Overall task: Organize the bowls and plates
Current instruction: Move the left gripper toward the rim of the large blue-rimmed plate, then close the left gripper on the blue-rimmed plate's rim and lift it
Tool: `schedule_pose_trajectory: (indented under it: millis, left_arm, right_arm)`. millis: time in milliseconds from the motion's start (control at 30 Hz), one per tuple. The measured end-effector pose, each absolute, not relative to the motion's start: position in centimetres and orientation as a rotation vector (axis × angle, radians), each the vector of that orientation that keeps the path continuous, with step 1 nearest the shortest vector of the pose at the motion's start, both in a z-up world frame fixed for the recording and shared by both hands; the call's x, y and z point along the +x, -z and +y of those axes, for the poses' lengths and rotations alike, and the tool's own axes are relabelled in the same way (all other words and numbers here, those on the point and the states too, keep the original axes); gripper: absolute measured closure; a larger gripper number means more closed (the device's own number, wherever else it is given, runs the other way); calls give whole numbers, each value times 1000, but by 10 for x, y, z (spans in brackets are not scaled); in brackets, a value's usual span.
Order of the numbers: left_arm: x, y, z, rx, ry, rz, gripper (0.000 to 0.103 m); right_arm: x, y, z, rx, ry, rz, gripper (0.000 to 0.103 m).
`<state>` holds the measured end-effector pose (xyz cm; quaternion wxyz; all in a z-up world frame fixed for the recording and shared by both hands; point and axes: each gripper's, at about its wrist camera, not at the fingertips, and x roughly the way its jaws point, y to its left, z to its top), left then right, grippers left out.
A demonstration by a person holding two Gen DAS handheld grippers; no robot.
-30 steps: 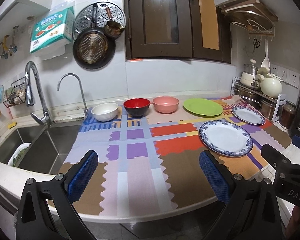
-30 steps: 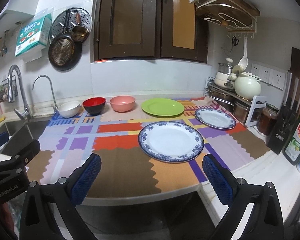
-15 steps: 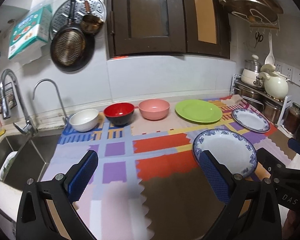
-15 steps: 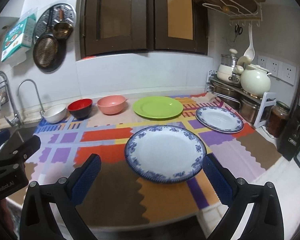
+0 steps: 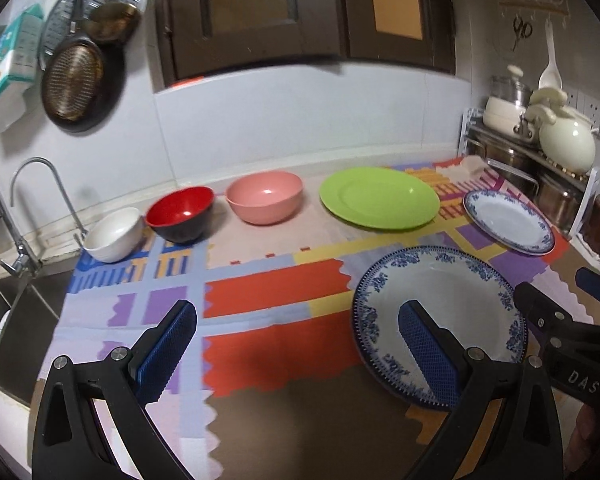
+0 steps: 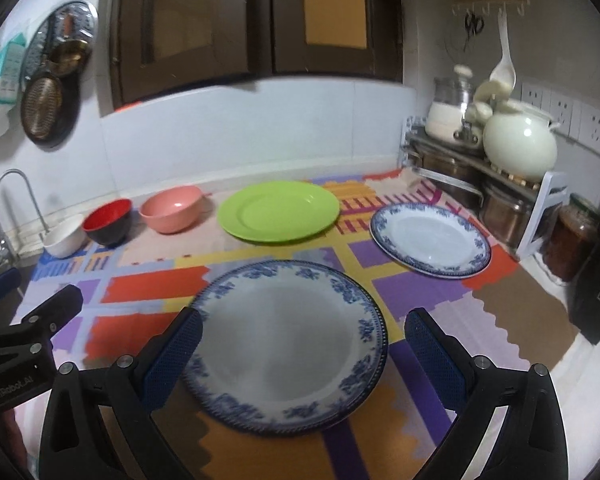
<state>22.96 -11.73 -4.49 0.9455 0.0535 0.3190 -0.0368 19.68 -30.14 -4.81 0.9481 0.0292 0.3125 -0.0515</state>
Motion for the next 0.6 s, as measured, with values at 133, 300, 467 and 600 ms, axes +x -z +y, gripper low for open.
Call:
schedule_pose_trajectory:
  millis: [133, 300, 467, 600]
  left_arm:
    - [249, 62, -131, 109, 99, 713, 2]
    - [271, 83, -143, 102, 125, 788, 5]
    - [292, 103, -153, 98, 150, 861, 9]
    - [302, 114, -158, 89, 163, 900, 14]
  right_arm:
    - [217, 65, -322, 88, 135, 693, 1]
    - [235, 85, -338, 97, 163, 759, 1]
    - [250, 103, -351, 106, 188, 814, 5]
    - [261, 114, -360, 127, 192, 850, 12]
